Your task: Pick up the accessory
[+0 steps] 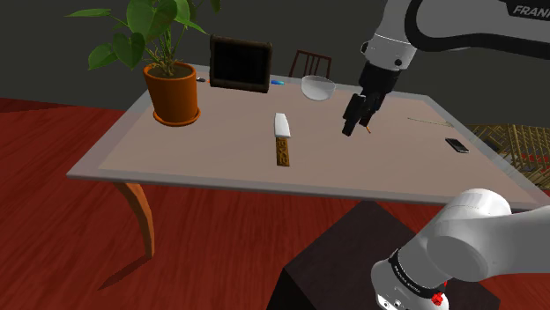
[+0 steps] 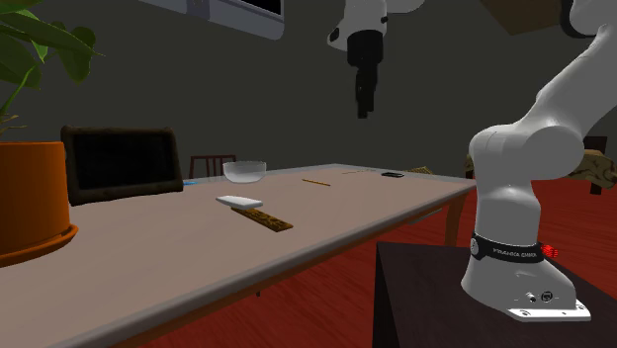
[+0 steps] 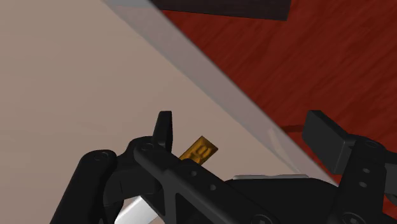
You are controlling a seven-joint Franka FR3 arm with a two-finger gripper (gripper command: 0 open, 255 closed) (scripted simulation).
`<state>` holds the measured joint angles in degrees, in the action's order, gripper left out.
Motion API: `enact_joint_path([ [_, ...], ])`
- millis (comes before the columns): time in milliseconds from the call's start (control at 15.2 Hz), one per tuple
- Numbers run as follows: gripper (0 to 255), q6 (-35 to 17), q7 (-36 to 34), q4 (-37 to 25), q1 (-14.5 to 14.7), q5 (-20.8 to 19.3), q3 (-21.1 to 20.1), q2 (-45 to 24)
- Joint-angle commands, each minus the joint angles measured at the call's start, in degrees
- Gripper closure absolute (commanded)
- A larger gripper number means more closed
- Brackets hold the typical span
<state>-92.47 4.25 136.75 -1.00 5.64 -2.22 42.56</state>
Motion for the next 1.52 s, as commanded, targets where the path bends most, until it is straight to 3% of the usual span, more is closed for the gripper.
enact_joint_path([
  [0, 0, 0.0, 0.0, 0.0, 0.0, 0.0, 0.0, 0.0],
  [726, 0, -19.3, -15.1, -2.6, -4.1, 0.0, -5.8, -20.7],
  [1452, 0, -31.7, -31.4, -14.2, -7.2, -5.8, -7.3, -44.3],
])
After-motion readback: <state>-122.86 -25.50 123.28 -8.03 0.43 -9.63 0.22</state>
